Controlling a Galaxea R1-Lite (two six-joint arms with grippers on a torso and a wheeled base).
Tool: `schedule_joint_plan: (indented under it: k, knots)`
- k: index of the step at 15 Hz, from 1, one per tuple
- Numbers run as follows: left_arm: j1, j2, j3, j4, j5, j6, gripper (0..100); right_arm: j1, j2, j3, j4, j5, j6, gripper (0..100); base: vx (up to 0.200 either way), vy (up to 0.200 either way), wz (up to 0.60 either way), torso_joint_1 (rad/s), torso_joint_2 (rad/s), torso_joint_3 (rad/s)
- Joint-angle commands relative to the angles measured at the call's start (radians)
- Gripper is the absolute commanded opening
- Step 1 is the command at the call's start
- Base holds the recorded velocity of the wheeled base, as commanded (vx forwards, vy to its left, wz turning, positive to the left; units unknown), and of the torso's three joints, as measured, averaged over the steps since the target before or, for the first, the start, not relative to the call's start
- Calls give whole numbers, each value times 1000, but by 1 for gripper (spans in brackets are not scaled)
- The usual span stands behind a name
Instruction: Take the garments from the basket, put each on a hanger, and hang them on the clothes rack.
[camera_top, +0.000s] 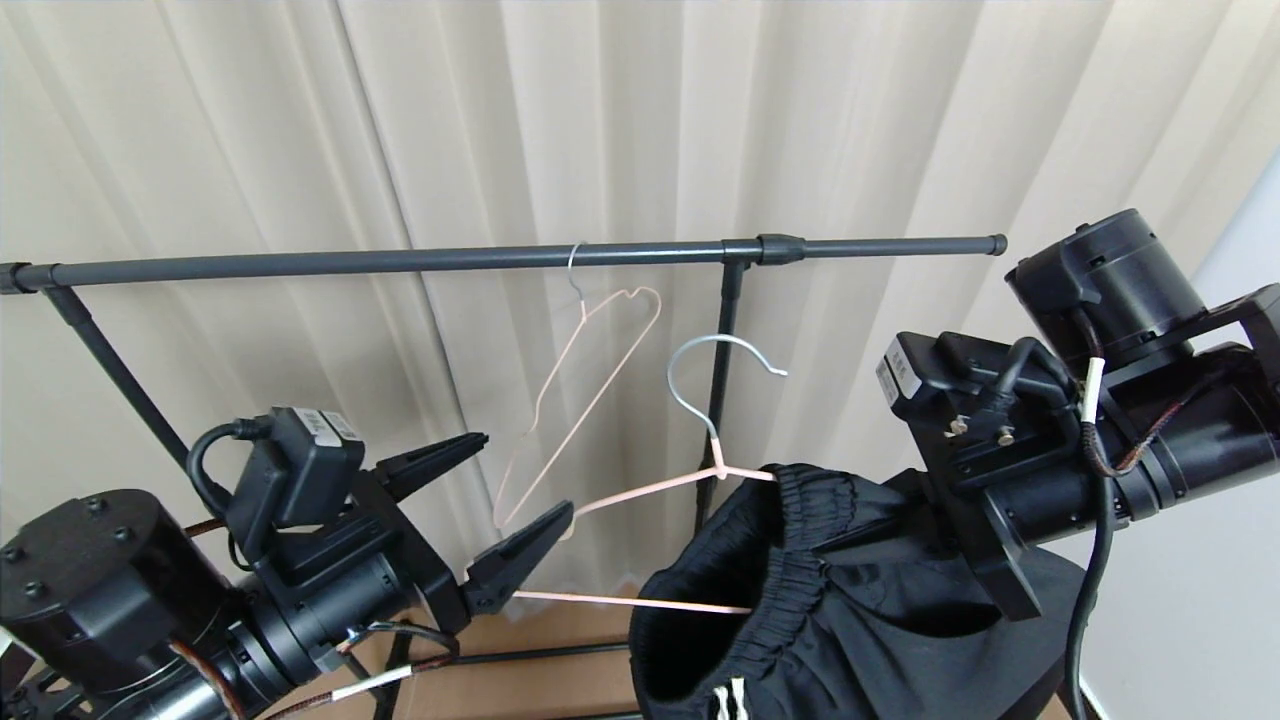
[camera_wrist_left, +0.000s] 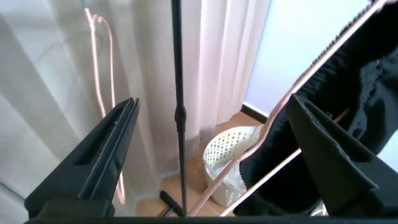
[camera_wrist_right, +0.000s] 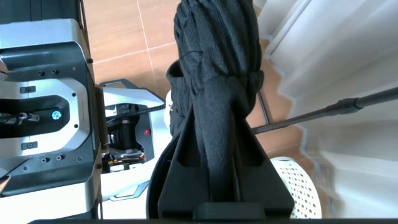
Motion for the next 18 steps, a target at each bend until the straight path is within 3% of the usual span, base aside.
schedule_joint_plan:
  k: [1,4,6,7,9,10,13,15,18]
  knots:
    - [24,-39,8,-1,1,-33,100,0,-1,-1,-1,1,1,0,0,0,0,0,0,0]
    - [82,-64,49,-1,1,-162,100,-19,-15,-6,-4,-7,13,0,0,0,0,0,0,0]
    - [93,-67,54,-1,1,-180,100,-22,-18,-7,-8,-12,21,0,0,0,0,0,0,0]
    - [128,-91,46,105,2,-269,100,-30,-38,5,-55,-61,56,0,0,0,0,0,0,0]
    - [124,-107,23,203,5,-315,100,-30,-55,17,-90,-73,104,0,0,0,0,0,0,0]
    - [107,-130,-2,341,7,-336,100,-30,-73,48,-150,-76,148,0,0,0,0,0,0,0]
    - [-11,-151,-94,634,68,-362,100,-30,-118,135,-254,-84,153,0,0,0,0,0,0,0]
    - [-102,-125,-169,757,140,-375,100,-30,-141,163,-273,-84,155,0,0,0,0,0,0,0]
    - [-199,5,-247,786,241,-382,100,-28,-175,186,-274,-82,155,0,0,0,0,0,0,0]
